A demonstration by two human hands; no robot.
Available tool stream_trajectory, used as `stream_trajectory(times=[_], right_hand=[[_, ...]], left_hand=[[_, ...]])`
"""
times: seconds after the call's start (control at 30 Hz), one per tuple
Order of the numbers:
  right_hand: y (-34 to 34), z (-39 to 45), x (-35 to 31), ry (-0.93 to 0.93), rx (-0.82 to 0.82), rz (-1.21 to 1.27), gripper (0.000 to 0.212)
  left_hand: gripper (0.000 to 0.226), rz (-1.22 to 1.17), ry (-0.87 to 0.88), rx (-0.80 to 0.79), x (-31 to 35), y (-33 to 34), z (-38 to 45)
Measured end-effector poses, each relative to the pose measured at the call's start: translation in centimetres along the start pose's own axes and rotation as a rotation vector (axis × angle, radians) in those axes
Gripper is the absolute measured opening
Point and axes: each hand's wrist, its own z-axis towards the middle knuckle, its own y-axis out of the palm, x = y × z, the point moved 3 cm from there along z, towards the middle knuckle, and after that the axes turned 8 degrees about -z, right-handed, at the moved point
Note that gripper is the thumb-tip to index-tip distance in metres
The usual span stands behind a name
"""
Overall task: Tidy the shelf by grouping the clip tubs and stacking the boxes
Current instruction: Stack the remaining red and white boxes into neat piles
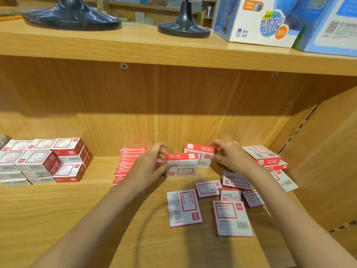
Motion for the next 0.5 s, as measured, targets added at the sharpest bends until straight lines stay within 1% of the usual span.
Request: stream_trajectory(times=[0.07, 0.2, 0.33, 0.4, 0.5], right_hand=[[0.6, 0.8, -0.6, -0.002, 0.038, 0.046, 0.027], [1.6, 2.3, -1.8, 0.003, 0.080, 0.239, 0.029], [2.4, 2.2, -3.0, 0.061, 0.139, 0.509, 0.025], [2.8, 1.9, -3.6, 0.084, 0.151, 0.514, 0.022], [2.4, 1.5, -3.7, 0.063, 0.151, 0.453, 0.027]], left_hand=[[0.040, 0.007, 0.007, 0.042, 0.1, 0.3, -0.1], [0.037, 0.040, -0.006, 0.077, 0.5, 0.9, 0.5], [0.034, 0.063, -0.019, 0.103, 0.8, 1.0, 0.9], [0.032, 0.063, -0.025, 0.141, 1.1, 1.3, 0.7], [0.032, 0.124, -0.022, 0.199, 1.0, 1.5, 0.5]])
